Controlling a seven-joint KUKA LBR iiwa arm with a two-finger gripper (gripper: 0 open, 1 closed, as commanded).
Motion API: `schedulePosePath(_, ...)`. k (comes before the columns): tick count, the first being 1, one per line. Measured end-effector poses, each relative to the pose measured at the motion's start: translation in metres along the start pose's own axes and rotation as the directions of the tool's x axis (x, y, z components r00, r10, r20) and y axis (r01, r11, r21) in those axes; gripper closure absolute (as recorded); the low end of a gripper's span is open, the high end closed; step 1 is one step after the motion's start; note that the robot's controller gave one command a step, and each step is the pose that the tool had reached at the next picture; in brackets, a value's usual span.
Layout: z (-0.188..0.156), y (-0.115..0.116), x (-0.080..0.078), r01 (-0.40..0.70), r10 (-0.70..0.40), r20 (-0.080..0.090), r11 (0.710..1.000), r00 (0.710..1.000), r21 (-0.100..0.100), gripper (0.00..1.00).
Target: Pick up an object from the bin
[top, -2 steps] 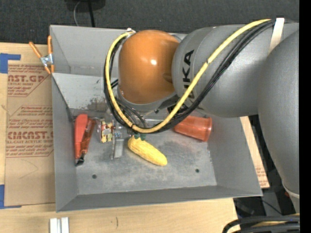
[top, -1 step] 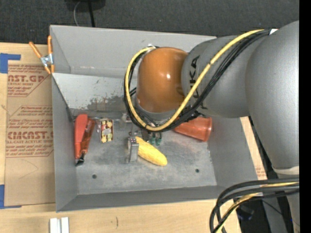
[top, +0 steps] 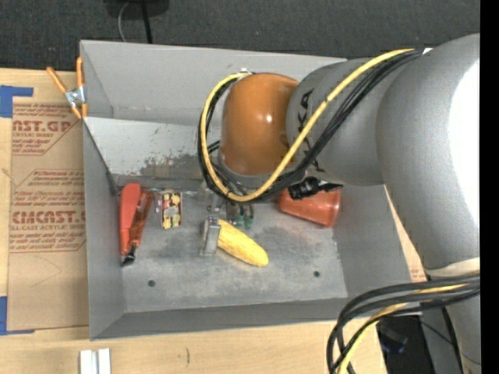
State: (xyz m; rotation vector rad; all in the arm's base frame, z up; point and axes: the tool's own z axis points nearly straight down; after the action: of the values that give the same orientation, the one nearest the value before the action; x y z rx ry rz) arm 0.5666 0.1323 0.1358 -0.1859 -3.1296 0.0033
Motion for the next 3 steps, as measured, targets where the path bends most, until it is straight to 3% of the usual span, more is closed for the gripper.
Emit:
schedulePosePath(1, -0.007, -0.051, 0.025, 0.094, -0.094, 0.009, 0.996, 0.996, -0.005, 0.00)
schedulePosePath(2, 0.062, -0.084, 0.016, 0.066, -0.066, 0.005, 0.998, 0.998, -0.002, 0.00)
schedulePosePath(3, 0.066, -0.087, 0.026, -0.066, 0.066, 0.009, 0.998, 0.998, -0.008, 1.00)
